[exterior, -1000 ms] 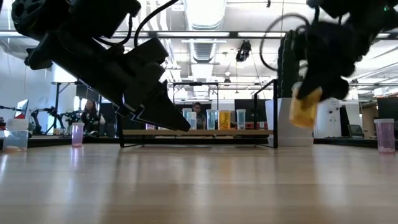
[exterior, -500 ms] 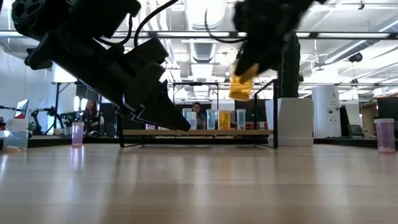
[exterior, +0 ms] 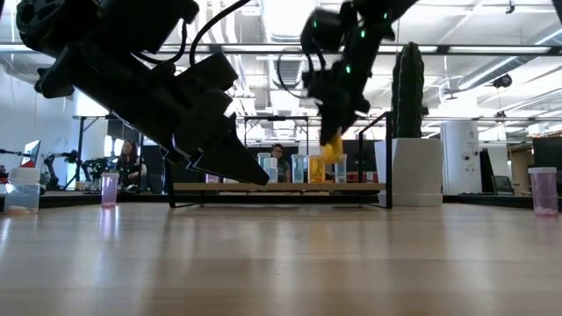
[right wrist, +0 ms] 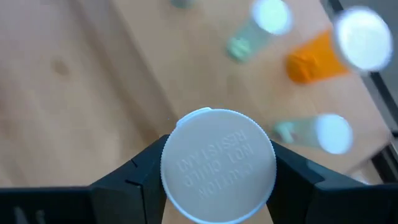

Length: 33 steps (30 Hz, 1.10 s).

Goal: Pick and place medicine bottles onto shelf by color
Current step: Put the top orange medicine bottle on the shelf

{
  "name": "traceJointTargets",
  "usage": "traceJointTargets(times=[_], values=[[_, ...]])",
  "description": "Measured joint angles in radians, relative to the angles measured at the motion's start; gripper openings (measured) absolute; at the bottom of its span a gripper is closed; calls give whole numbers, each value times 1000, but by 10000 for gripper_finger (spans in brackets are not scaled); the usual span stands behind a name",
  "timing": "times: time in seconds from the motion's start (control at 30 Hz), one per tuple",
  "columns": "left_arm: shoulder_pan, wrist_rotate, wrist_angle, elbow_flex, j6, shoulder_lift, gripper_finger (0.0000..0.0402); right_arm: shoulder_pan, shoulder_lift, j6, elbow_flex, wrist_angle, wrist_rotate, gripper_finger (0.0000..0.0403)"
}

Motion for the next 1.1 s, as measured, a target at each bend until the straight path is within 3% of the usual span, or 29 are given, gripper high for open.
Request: traceJointTargets(times=[0.27, 1.1], values=[[0, 0, 1, -1, 2, 0, 249, -96, 14, -5, -27, -10, -5, 196], [0, 0, 2, -1, 1, 0, 249, -99, 13, -116, -51, 21, -5, 196]])
